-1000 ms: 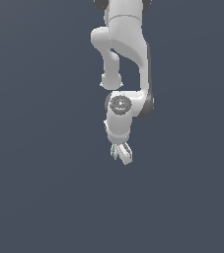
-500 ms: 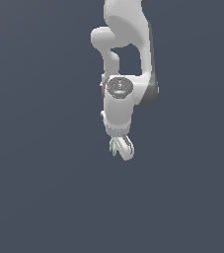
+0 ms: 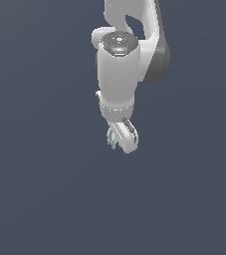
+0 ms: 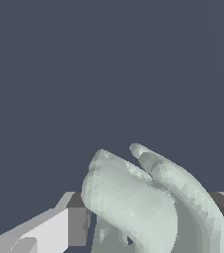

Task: Pick up the object and move it to a goal position.

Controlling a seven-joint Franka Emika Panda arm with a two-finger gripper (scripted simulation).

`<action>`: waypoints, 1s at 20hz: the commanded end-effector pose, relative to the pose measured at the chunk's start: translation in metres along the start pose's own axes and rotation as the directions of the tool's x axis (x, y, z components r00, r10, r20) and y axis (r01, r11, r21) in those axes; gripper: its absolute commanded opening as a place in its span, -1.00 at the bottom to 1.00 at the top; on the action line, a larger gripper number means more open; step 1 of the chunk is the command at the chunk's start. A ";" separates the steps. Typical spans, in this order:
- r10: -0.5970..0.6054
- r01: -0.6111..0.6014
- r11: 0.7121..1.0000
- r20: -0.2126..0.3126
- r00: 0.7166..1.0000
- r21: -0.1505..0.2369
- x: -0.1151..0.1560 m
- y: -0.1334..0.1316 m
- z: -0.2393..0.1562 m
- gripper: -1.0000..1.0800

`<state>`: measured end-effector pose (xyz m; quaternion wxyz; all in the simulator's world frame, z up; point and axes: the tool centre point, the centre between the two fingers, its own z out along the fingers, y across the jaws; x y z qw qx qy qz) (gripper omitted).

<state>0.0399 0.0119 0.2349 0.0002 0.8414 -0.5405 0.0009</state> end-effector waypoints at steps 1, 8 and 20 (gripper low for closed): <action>0.000 0.000 1.000 0.000 1.000 -0.001 0.004 -0.003 -0.027 -1.00; 0.000 0.000 1.000 0.000 1.000 -0.001 0.015 -0.015 -0.094 -1.00; -0.002 0.002 1.000 0.001 1.000 -0.001 0.028 -0.030 -0.173 -1.00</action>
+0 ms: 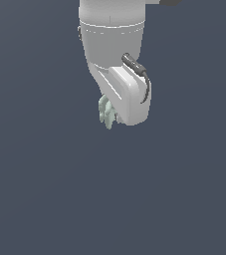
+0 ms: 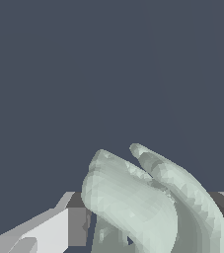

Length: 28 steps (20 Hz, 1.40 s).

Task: Pick up the object and move it to a goal position.

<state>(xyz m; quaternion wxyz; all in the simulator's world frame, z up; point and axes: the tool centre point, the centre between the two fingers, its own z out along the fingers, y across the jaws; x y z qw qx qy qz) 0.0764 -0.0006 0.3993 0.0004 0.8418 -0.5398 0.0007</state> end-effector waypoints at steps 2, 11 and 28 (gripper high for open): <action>0.000 0.000 1.000 0.000 1.000 -0.001 0.003 -0.003 -0.018 -1.00; -0.001 0.001 1.000 0.001 1.000 0.000 0.009 -0.011 -0.052 -1.00; -0.001 0.001 1.000 0.002 1.000 0.000 0.013 -0.016 -0.071 -1.00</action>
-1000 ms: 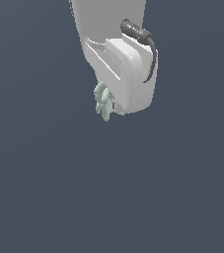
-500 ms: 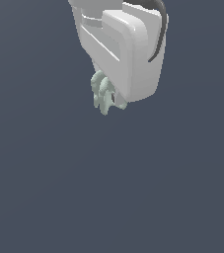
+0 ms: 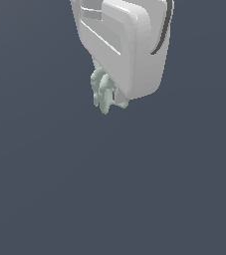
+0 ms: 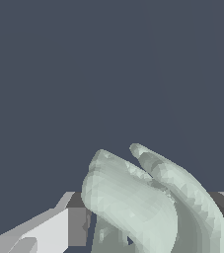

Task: Pick up the object and move it to a goal position.

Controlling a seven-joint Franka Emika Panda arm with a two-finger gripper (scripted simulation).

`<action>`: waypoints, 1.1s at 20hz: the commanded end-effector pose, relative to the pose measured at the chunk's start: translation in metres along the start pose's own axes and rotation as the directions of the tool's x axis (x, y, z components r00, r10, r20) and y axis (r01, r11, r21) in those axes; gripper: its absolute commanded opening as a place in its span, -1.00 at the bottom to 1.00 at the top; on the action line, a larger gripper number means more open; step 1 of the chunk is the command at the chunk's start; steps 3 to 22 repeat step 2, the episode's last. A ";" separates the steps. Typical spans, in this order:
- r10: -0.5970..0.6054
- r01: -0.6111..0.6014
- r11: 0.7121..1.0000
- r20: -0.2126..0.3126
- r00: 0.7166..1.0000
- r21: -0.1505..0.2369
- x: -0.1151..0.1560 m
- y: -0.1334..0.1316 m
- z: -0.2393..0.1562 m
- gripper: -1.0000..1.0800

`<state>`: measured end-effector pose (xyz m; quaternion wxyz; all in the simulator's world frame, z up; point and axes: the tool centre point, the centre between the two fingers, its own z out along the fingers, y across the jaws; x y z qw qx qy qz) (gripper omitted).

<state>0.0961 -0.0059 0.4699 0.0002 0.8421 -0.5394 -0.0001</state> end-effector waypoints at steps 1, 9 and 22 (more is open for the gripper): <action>0.000 0.000 1.000 0.000 1.000 0.000 0.000 0.000 -0.001 -1.00; 0.000 0.000 1.000 0.000 1.000 0.000 0.000 0.000 -0.001 -1.00; 0.000 0.000 1.000 0.000 1.000 0.000 0.000 0.000 -0.001 -1.00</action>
